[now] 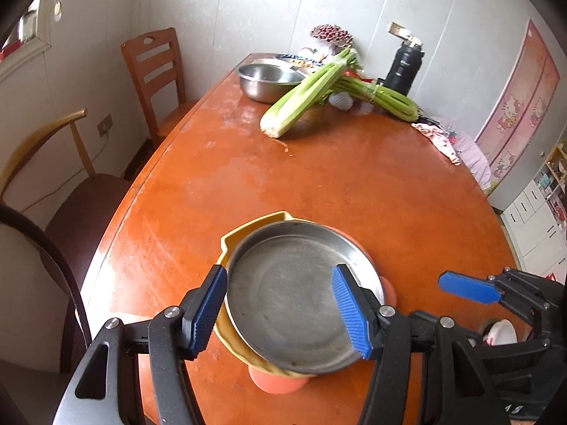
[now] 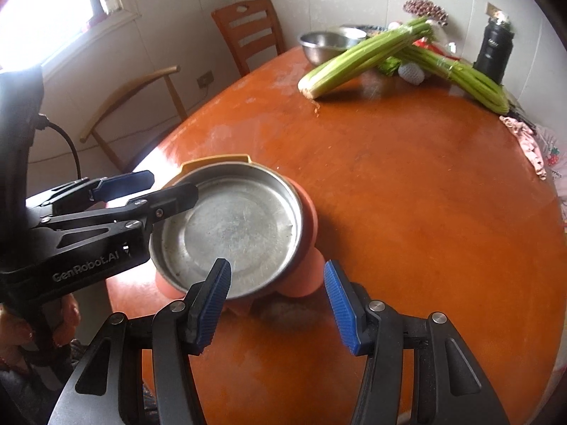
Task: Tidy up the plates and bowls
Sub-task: 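Move the right gripper to the bowl stack and grasp the steel bowl rim, then lift the bowl stack with the right gripper and carry it over the steel plate, then lower the bowl stack onto the steel plate and open the right gripper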
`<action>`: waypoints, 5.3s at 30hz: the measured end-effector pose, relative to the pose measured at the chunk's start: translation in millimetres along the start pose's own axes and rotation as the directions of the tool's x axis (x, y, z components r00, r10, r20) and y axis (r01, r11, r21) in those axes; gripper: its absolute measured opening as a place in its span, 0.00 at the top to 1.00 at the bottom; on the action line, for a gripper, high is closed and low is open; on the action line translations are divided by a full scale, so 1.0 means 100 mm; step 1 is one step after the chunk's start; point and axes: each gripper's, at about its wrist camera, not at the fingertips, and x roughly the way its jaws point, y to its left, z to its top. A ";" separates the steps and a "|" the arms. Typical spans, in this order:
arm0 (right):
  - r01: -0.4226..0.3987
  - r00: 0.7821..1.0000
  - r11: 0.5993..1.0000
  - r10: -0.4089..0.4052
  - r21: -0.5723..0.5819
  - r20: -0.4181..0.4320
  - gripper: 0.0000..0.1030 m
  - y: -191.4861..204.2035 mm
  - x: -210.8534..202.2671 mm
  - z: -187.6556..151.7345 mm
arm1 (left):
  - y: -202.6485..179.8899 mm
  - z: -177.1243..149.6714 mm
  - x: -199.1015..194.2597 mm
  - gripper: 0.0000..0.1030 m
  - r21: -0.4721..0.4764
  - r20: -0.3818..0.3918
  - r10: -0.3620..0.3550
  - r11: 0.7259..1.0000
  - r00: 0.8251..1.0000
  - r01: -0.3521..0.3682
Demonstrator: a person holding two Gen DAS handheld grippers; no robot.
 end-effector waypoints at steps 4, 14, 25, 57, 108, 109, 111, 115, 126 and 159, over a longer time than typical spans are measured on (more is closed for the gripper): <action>0.008 0.999 1.000 -0.010 0.029 0.048 0.44 -0.13 -0.25 -0.14 | -0.22 -0.06 -0.15 0.35 0.038 0.016 -0.016 0.999 1.000 0.015; 0.100 0.990 0.985 -0.113 0.140 0.088 0.40 -0.72 -0.81 -0.88 | -0.99 -0.38 -0.29 0.34 0.144 -0.020 -0.165 0.976 0.986 0.166; 0.184 0.979 0.953 -0.199 0.242 0.040 0.39 -1.25 -1.05 -1.73 | -1.84 -0.83 -0.16 0.34 0.244 -0.161 -0.297 0.912 0.941 0.329; 0.027 0.999 0.954 -0.015 0.298 -0.040 0.37 -1.21 -0.64 -1.86 | -1.89 -1.07 0.39 0.38 0.144 -0.329 -0.343 0.903 0.880 0.405; -0.115 0.993 0.989 0.118 -0.095 0.025 0.37 0.27 0.15 0.26 | 0.17 0.16 0.01 0.37 -0.044 -0.017 -0.100 0.994 0.995 0.099; -0.121 0.992 0.988 0.123 -0.094 0.018 0.37 0.27 0.20 0.28 | 0.19 0.16 0.06 0.37 -0.048 -0.027 -0.100 0.994 0.995 0.098; -0.125 0.992 0.989 0.126 -0.083 0.000 0.36 0.25 0.28 0.29 | 0.19 0.14 0.14 0.37 -0.050 -0.039 -0.101 0.994 0.994 0.099; -0.128 0.992 0.990 0.126 -0.066 -0.023 0.37 0.18 0.40 0.30 | 0.17 0.10 0.27 0.37 -0.051 -0.062 -0.098 0.994 0.993 0.095; -0.127 0.990 0.991 0.126 -0.030 -0.056 0.37 0.02 0.55 0.26 | 0.08 0.07 0.42 0.37 -0.024 -0.076 -0.077 0.997 0.994 0.075; -0.047 0.998 0.999 0.046 -0.028 -0.030 0.36 0.02 0.54 0.23 | 0.07 0.07 0.38 0.36 -0.006 -0.060 -0.023 1.000 0.998 0.022</action>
